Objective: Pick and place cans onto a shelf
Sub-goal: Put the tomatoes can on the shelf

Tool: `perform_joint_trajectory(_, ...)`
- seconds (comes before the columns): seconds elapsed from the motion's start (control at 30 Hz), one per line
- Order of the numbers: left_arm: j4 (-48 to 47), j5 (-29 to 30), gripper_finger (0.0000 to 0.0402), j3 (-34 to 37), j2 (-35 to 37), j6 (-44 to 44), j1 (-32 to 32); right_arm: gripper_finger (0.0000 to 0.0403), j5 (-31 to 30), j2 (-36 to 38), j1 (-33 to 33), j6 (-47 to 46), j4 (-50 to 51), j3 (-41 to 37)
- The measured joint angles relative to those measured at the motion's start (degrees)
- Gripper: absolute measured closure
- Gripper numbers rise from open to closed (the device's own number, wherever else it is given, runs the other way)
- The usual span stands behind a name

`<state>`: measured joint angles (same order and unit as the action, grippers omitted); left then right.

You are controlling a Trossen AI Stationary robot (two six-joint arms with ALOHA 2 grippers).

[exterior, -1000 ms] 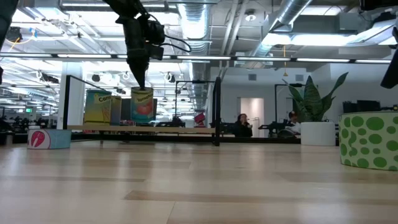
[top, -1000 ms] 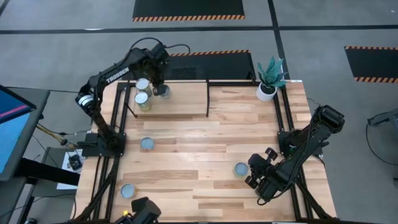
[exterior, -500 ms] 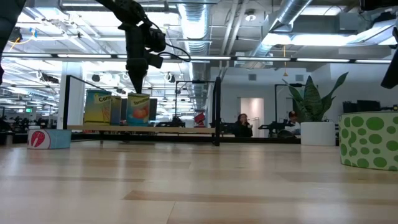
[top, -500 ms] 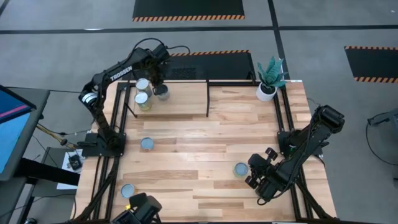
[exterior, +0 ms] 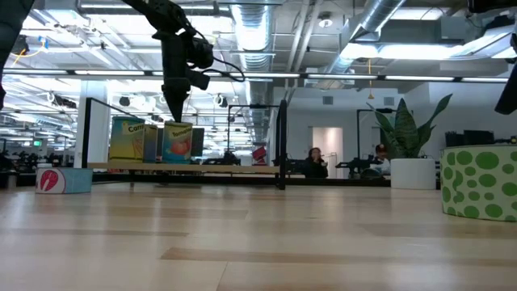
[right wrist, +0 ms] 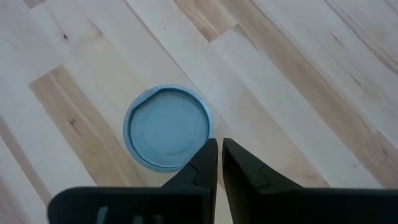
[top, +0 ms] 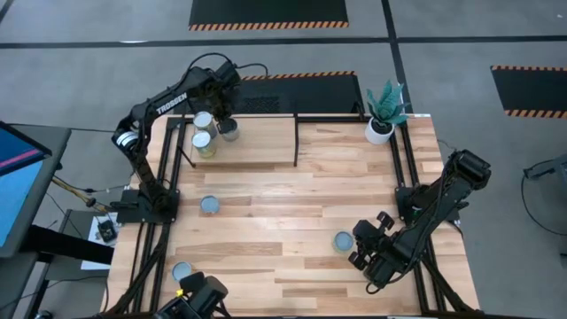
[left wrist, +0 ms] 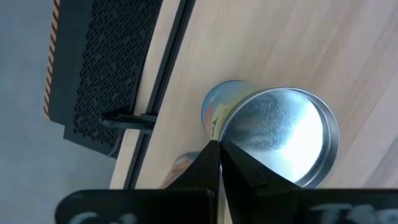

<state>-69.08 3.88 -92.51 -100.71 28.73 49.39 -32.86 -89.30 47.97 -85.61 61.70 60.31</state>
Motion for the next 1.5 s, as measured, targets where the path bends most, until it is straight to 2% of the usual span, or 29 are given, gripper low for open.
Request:
perform_joint_trajectory(0.17,0.00,0.02,0.0394,0.00,0.00,-0.04,0.55,0.0354,0.04,-0.01,0.00,0.01,-0.12,0.00)
perform_joint_trajectory(0.57,2.47,1.96,0.0326,0.00,-0.49,-1.77,0.51,0.0354,0.15,-0.01,0.00,0.14,-0.36,0.00)
perform_joint_trajectory(0.67,3.33,-1.91,0.0322,0.00,0.17,-3.57,-0.05,0.0354,0.16,-0.01,0.00,0.38,-0.36,0.00)
perform_joint_trajectory(0.77,2.97,-8.90,0.0322,0.00,1.36,-4.47,-1.77,0.0354,0.17,-0.02,0.00,0.40,-0.40,0.00)
perform_joint_trajectory(0.83,0.39,-11.86,0.0322,0.00,1.60,-3.83,-3.49,0.0354,0.19,-0.01,0.00,0.40,-0.49,0.00)
perform_joint_trajectory(0.9,-4.01,-12.45,0.0322,0.00,1.60,-2.08,-5.28,0.0354,0.20,-0.02,0.00,0.43,-0.61,0.00)
perform_joint_trajectory(0.97,-7.27,-11.57,0.0322,0.50,1.51,-0.79,-7.04,0.0354,0.22,0.00,0.00,0.47,-0.64,0.00)
perform_joint_trajectory(1.07,-7.02,-6.89,0.0322,3.64,1.25,-0.65,-8.97,0.0354,0.21,-0.02,0.00,0.57,-0.64,0.00)
perform_joint_trajectory(1.2,-2.63,-0.21,0.0322,8.40,1.26,-0.48,-9.70,0.0354,0.23,0.00,0.00,0.56,-0.64,0.00)
perform_joint_trajectory(1.5,2.54,2.84,0.0322,11.20,1.22,0.80,-9.51,0.0354,1.20,0.00,0.02,0.58,-0.47,0.00)
